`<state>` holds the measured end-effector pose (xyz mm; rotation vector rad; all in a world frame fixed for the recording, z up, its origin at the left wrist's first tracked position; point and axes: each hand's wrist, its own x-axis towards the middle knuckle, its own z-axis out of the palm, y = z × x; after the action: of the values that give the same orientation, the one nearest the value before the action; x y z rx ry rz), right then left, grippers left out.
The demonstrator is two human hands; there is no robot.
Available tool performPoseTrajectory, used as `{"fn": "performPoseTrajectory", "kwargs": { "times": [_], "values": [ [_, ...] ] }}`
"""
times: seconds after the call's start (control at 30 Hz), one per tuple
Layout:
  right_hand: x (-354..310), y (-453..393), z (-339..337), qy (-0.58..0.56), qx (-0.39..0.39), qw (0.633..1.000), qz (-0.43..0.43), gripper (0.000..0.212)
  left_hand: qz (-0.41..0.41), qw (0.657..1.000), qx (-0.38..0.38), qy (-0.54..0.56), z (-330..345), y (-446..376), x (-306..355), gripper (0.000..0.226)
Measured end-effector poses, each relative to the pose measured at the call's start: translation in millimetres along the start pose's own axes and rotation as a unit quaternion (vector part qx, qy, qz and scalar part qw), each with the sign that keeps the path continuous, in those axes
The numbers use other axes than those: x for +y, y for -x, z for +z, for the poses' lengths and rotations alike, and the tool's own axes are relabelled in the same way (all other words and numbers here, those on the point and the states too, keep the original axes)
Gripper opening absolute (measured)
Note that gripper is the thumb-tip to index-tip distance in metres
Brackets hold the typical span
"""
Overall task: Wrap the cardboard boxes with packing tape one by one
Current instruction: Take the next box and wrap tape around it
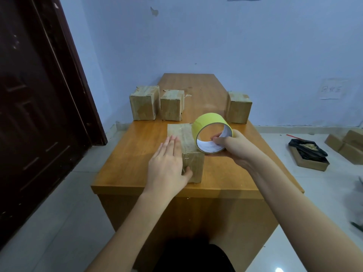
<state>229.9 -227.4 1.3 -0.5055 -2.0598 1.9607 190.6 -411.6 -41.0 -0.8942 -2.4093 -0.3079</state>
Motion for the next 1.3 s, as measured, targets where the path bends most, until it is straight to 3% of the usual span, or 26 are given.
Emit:
{"fn": "performPoseTrajectory", "kwargs": {
  "times": [0.17, 0.3, 0.47, 0.7, 0.83, 1.1, 1.17, 1.3],
  "values": [
    [17.0, -0.7, -3.3, -0.219, 0.013, 0.974, 0.062, 0.012, 0.013, 1.000, -0.012, -0.006, -2.4, 0.4, -2.2, 0.081],
    [33.8, 0.2, 3.8, -0.298, 0.057, 0.949, 0.084, 0.010, 0.017, 1.000, -0.010, 0.005, -2.1, -0.2, -3.5, 0.081],
    [42.2, 0.7, 1.5, -0.136, 0.092, 0.984, 0.070, 0.006, 0.013, 1.000, -0.011, 0.010, -2.4, -0.3, -2.3, 0.079],
    [53.7, 6.7, 2.9, -0.174, 0.028, 0.980, 0.089, 0.003, 0.006, 1.000, -0.013, 0.016, -3.6, -3.1, -2.0, 0.072],
    [60.6, 8.9, 0.8, -0.189, 0.010, 0.975, 0.113, 0.014, 0.004, 1.000, -0.017, 0.006, -5.2, -1.7, -2.9, 0.071],
    [66.4, 14.3, 0.7, -0.117, -0.006, 0.988, 0.100, 0.010, -0.008, 1.000, -0.017, -0.007, -13.3, -13.0, 3.9, 0.073],
    [66.2, 15.3, -1.9, -0.105, -0.009, 0.989, 0.105, 0.013, 0.010, 0.999, -0.007, -0.040, -15.4, -19.2, 12.2, 0.076],
    [65.3, 17.2, -6.0, -0.064, -0.007, 0.992, 0.112, 0.014, 0.098, 0.995, -0.037, -0.005, -1.8, -17.5, 28.0, 0.071]
  ]
}}
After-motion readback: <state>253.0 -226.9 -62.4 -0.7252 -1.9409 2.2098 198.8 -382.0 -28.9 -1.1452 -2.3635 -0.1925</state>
